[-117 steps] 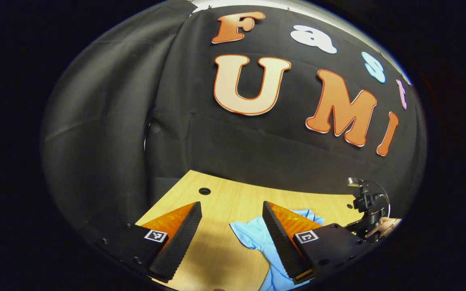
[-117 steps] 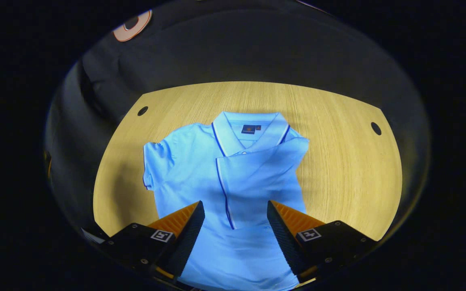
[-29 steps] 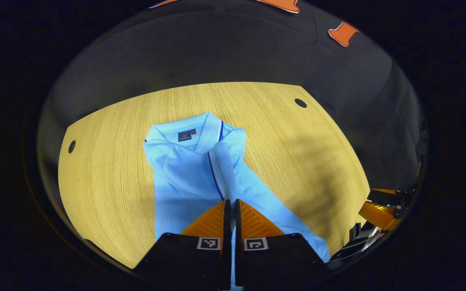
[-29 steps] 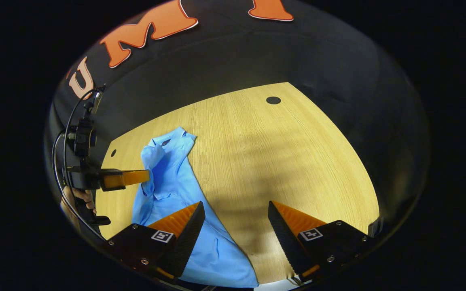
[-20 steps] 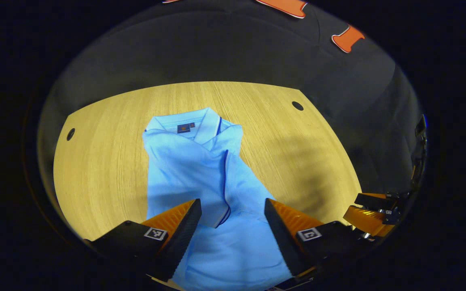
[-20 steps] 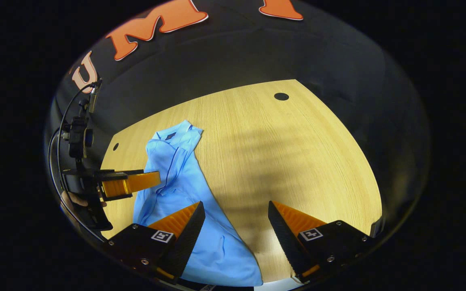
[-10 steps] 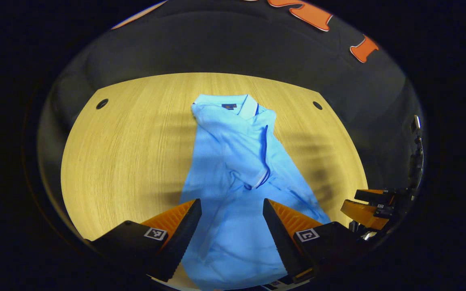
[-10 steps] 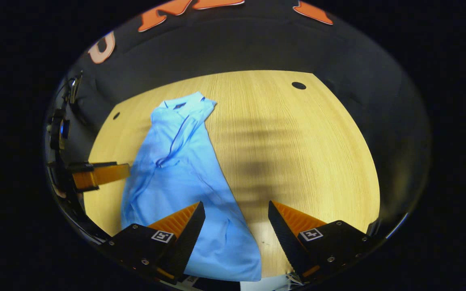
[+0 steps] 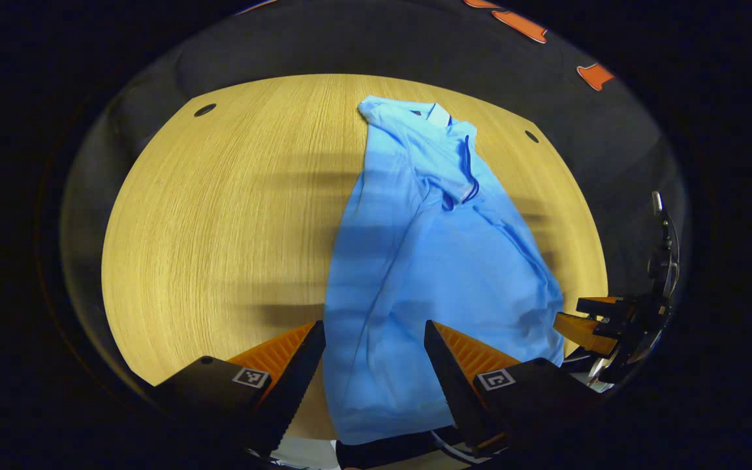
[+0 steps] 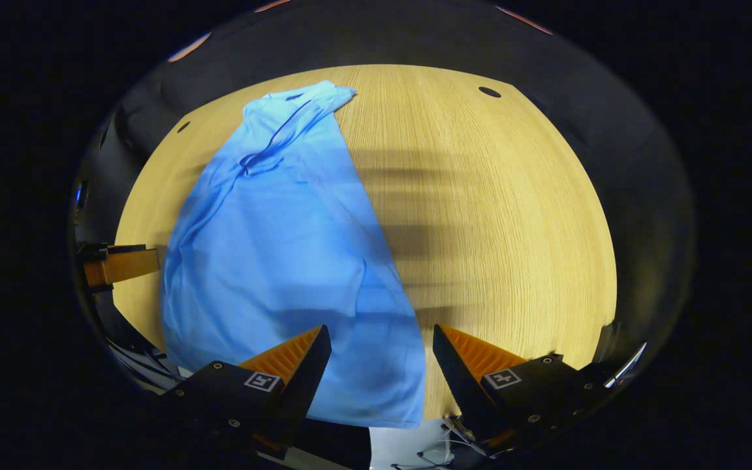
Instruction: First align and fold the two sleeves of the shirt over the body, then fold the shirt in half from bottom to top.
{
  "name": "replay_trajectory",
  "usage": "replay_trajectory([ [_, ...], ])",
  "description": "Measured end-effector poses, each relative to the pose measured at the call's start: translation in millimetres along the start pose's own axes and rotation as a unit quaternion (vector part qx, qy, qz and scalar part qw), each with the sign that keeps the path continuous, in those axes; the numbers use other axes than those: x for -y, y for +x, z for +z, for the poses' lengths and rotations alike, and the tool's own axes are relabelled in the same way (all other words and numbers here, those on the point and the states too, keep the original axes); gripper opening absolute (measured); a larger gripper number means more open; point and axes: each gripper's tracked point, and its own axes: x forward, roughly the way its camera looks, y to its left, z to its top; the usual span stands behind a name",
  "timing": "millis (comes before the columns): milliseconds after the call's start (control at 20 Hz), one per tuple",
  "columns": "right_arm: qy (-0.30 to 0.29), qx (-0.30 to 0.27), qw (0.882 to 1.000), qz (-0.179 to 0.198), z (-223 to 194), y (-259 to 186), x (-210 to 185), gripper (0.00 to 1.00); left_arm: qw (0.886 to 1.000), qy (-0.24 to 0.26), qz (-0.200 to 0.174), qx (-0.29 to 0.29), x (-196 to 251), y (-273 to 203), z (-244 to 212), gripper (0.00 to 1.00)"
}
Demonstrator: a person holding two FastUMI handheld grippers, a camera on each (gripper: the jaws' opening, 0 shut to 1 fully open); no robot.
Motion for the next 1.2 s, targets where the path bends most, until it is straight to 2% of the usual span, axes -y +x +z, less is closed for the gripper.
replay_trajectory([
  [200,-0.019,-0.039,0.999,-0.003,-47.9,-5.7,-1.7,0.97,1.000,0.002,0.008,-0.024,-7.0,-8.2,-36.8,1.00],
  [350,-0.008,-0.066,0.998,0.000,-74.7,-5.5,-2.8,1.00,0.999,0.016,0.017,-0.043,-10.7,-10.8,-66.5,0.99],
  [400,-0.005,-0.071,0.997,0.000,-80.3,-5.2,-1.8,0.98,0.998,0.019,0.018,-0.049,-10.3,-10.2,-75.4,0.99],
  [650,-0.013,-0.082,0.996,-0.013,-95.6,1.2,-1.5,0.98,0.996,0.007,0.022,-0.085,-6.9,-2.4,-114.1,0.99],
  [850,-0.013,-0.091,0.996,-0.008,-102.6,7.1,-12.4,0.96,0.995,0.013,0.033,-0.094,-8.8,2.7,-125.1,1.00],
  [1050,0.003,-0.093,0.996,0.006,-103.1,6.6,-18.9,0.92,0.994,0.028,0.049,-0.091,-9.1,6.4,-124.2,0.99],
  [1100,0.008,-0.093,0.996,0.007,-102.0,7.3,-18.8,0.80,0.994,0.030,0.056,-0.090,-10.0,7.1,-125.0,0.98],
  [1150,0.006,-0.094,0.996,0.007,-102.5,7.4,-19.2,0.85,0.994,0.031,0.063,-0.088,-10.3,9.4,-124.4,0.98],
  [1200,0.004,-0.093,0.996,0.007,-102.1,7.9,-18.5,0.84,0.993,0.034,0.070,-0.091,-10.1,7.5,-125.3,0.98],
])
